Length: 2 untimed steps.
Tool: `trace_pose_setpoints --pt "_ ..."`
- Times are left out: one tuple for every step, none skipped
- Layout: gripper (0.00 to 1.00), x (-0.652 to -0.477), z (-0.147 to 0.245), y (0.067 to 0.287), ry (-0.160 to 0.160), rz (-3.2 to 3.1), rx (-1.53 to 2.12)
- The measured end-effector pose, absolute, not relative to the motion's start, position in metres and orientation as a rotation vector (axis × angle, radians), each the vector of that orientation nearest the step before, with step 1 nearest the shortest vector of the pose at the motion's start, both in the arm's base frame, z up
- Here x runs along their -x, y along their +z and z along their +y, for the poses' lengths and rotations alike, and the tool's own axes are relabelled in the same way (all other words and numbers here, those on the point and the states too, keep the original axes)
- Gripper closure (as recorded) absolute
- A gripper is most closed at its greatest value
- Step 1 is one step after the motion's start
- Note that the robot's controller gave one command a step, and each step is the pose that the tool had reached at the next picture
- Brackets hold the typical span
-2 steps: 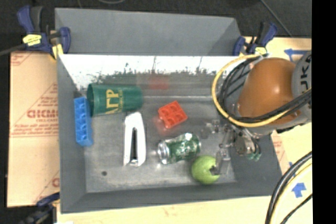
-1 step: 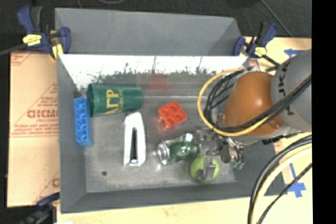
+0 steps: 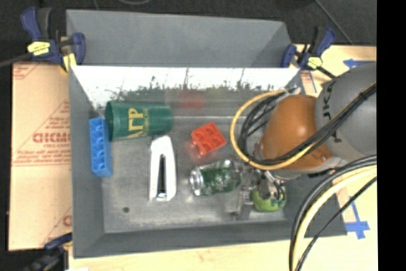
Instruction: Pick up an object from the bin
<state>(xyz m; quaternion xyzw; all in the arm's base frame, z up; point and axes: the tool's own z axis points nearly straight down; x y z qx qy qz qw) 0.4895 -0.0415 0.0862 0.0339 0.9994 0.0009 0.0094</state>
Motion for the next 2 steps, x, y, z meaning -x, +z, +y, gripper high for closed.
trace_pose_setpoints --pt "0.0 -0.489 -0.044 0.09 -0.002 3.121 -0.103" --pt "0.0 -0.524 -0.016 0.08 0.0 3.109 -0.291"
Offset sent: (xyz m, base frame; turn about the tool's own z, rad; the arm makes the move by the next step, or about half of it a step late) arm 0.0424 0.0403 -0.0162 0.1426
